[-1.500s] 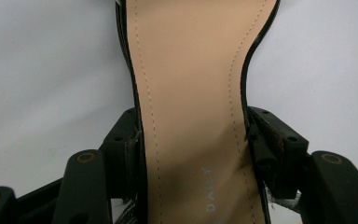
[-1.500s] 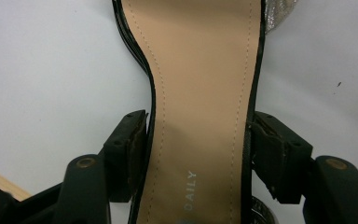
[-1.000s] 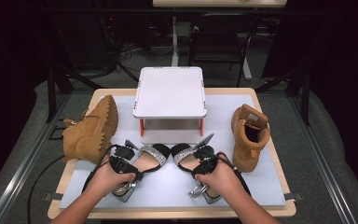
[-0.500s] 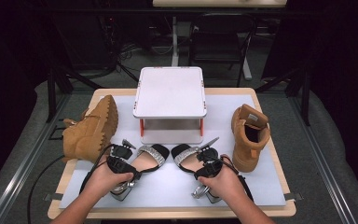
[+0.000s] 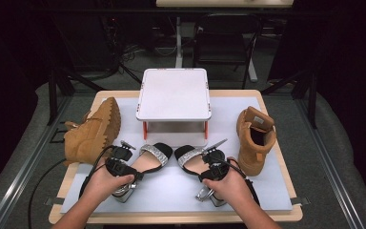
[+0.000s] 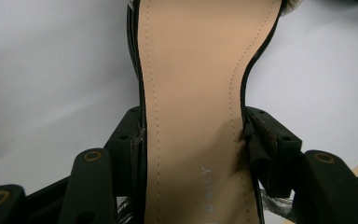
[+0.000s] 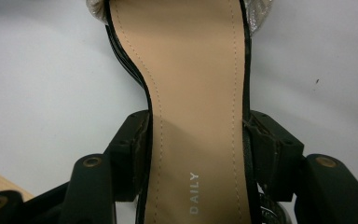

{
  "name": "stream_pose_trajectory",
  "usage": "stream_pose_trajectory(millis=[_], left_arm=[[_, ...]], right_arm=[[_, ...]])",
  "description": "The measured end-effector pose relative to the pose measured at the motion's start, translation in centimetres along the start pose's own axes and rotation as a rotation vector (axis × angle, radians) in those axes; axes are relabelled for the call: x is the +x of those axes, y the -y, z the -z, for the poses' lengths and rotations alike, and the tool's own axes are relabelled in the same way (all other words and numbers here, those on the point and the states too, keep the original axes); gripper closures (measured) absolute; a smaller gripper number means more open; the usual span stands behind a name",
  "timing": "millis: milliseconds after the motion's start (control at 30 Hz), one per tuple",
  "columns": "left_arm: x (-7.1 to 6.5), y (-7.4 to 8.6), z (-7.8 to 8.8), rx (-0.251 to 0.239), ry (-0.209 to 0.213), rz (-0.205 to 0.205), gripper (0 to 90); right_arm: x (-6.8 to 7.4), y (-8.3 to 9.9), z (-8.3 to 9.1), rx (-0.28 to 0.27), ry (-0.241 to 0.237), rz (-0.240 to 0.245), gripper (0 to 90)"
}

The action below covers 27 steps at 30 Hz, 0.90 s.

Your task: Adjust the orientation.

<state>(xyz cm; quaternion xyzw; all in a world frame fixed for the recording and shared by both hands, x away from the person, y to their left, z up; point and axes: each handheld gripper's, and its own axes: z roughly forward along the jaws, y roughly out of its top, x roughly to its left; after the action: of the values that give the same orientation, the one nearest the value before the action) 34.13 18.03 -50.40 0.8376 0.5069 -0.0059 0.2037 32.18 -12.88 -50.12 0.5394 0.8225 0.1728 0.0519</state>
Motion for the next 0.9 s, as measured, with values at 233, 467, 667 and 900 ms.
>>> stream_pose_trajectory(millis=[233, 467, 667, 900], left_arm=[[0.6, -0.9, 0.0, -0.026, -0.009, 0.038, 44.4], [1.0, -2.3, -0.1, -0.04, -0.002, 0.063, 44.4], [0.8, -3.5, -0.7, -0.045, -0.017, 0.074, 44.4], [1.0, -4.6, -1.3, -0.055, -0.026, 0.103, 44.4]], right_arm=[[0.1, -0.9, 0.3, -0.016, 0.013, -0.012, 42.5], [0.0, -2.3, 0.1, -0.029, 0.033, -0.029, 42.5], [-0.2, -3.4, -0.5, -0.038, 0.048, -0.048, 42.5], [-0.6, -4.6, -1.1, -0.054, 0.057, -0.089, 42.6]])
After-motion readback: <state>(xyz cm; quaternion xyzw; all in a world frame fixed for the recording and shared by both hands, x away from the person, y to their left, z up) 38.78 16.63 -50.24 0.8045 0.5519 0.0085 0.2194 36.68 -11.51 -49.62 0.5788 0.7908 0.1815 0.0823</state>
